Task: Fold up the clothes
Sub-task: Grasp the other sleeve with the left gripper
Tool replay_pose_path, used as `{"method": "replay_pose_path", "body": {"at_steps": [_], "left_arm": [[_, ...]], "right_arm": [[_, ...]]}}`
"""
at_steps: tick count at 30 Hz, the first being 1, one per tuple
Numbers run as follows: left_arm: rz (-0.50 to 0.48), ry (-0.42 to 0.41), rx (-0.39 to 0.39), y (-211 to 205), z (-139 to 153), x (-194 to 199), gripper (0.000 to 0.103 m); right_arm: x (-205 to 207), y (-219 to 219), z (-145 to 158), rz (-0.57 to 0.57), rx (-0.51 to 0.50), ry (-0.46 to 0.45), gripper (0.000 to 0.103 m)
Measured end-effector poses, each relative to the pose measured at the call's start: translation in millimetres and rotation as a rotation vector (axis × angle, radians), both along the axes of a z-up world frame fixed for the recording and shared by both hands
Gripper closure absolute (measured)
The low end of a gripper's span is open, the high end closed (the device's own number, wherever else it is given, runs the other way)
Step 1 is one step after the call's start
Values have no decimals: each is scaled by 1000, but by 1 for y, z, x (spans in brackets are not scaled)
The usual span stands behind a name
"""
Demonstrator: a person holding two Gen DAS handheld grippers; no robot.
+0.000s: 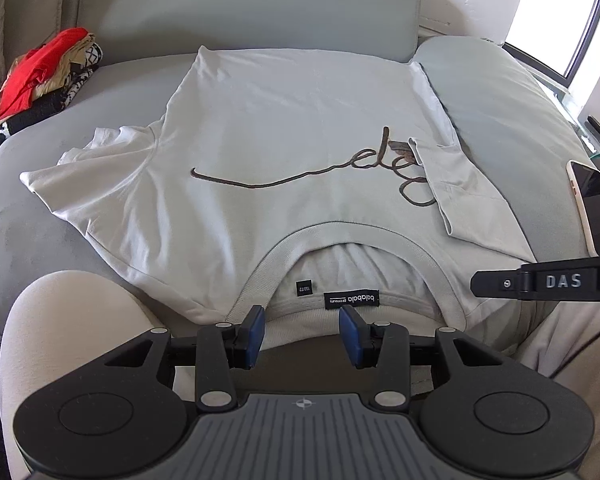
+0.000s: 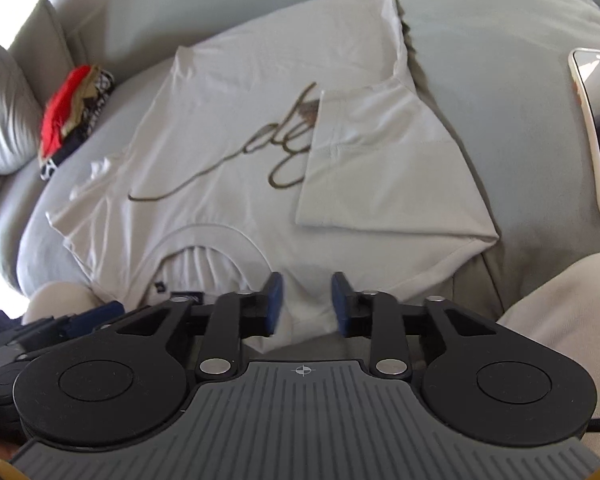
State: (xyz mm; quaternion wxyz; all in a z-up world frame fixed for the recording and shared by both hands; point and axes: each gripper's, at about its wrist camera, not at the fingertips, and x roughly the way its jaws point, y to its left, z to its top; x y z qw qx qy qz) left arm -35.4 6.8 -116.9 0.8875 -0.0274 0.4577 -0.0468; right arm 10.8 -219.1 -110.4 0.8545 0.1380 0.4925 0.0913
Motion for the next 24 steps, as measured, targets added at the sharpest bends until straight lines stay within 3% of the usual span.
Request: {"method": "replay_pose_path", "body": {"at_steps": [4,5,9,12,18,22,24], "left_arm": [[45,-12,-29,16,6,3,60],[64,-15,-40,23,9,4,59],[200,-25,-127,73,23,11,54],[332,-23,-243,125,27,13,55],[570,-55,-525,225,11,21,72],[687,-93,-722,273,-9,35,73],[730,-106,-782,290,-18,46,71]], "right_arm": [[9,16,10,28,4,2,46],[12,20,13,36,8,10,37],[24,41,25,105,58,22,36],[35,60,28,148,120,29,36],[49,86,26,161,142,44,36],[48,84,21,151,142,60,36],[49,80,17,129,148,70,36]]}}
